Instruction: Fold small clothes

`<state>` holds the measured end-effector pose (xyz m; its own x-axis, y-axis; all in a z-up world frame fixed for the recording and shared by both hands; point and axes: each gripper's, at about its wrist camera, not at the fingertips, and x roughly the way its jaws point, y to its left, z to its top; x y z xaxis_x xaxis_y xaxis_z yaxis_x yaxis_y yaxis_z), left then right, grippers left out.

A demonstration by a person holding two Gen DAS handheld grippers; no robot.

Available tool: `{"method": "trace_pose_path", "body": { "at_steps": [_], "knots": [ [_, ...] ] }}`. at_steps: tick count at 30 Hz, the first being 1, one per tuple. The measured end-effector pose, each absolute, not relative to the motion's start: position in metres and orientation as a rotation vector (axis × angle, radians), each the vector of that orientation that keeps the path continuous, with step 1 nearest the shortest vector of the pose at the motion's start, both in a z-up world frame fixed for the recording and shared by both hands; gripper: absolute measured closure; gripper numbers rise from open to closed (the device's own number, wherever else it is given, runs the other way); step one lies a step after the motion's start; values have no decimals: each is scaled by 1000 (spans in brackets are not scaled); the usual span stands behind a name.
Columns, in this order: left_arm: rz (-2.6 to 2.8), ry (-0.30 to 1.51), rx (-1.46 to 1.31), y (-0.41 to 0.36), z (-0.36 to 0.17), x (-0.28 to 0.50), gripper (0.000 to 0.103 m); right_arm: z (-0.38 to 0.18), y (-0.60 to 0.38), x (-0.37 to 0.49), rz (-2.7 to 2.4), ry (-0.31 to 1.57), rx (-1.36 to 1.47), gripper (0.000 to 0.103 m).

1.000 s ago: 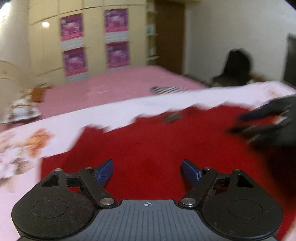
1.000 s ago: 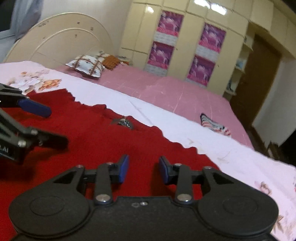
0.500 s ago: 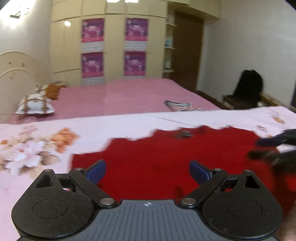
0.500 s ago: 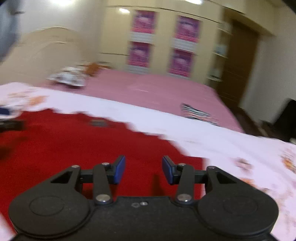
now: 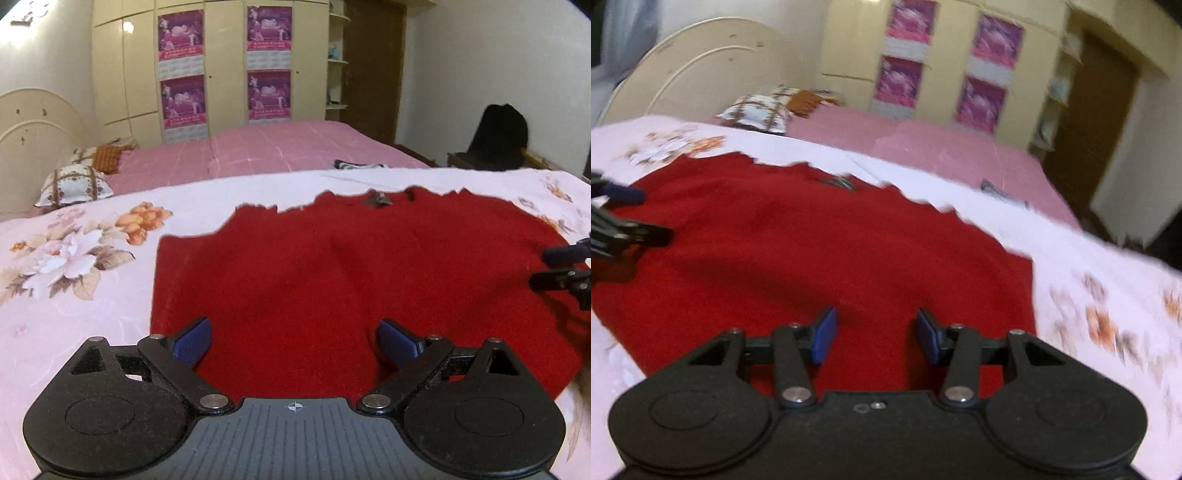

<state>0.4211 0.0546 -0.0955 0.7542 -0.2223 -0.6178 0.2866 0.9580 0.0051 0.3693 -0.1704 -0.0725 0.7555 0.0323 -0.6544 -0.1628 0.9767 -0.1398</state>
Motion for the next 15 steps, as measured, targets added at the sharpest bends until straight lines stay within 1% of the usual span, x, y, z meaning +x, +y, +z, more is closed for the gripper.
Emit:
{"method": "trace_pose_path", "body": {
  "at_steps": [1, 4, 7, 9, 11, 12, 15],
  "knots": [
    [-266, 642, 95, 51, -91, 418, 7, -66, -169, 370, 93, 697, -167, 63],
    [-294, 627, 27, 39, -85, 414, 7, -52, -163, 363, 100, 646, -77, 64],
    [-339, 597, 76, 10, -83, 401, 7, -60, -147, 362, 129, 654, -117, 64],
    [-361, 629, 131, -4, -89, 395, 7, -70, -139, 361, 142, 697, -142, 64],
    [-333, 686, 195, -6, -105, 392, 7, -79, -131, 351, 146, 714, -215, 63],
    [-317, 668, 212, -3, -107, 386, 7, -83, -131, 346, 143, 714, -250, 62],
    [-317, 655, 111, 10, -96, 372, 7, -78, -137, 328, 104, 700, -248, 63]
  ]
}}
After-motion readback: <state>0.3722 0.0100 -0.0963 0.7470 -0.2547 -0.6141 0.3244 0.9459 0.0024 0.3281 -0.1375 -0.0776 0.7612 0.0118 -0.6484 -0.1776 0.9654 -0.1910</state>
